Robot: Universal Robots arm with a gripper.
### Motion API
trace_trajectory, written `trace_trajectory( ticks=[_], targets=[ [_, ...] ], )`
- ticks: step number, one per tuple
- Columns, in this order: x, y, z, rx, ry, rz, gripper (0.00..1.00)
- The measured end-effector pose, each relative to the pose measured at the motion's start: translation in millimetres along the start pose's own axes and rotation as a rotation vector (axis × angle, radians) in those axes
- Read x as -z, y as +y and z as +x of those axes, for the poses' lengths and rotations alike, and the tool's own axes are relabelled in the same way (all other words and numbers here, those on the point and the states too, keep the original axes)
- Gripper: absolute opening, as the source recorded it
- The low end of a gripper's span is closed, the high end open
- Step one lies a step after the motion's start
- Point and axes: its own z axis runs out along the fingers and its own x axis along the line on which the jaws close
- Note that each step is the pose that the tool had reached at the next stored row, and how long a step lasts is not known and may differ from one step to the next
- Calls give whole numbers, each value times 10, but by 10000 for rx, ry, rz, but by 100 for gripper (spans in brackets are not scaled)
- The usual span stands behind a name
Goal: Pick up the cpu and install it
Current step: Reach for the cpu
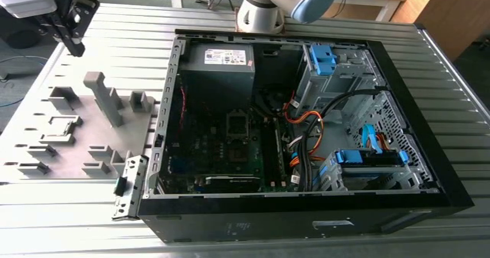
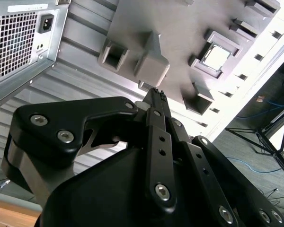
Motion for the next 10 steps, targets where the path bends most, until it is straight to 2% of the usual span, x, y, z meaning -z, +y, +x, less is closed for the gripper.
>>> trace_trajectory(
  ticks=[6, 10],
  targets=[
    [-33, -8, 89, -2, 21, 5, 11],
    [-65, -14, 142, -3, 65, 20, 11]
  ],
)
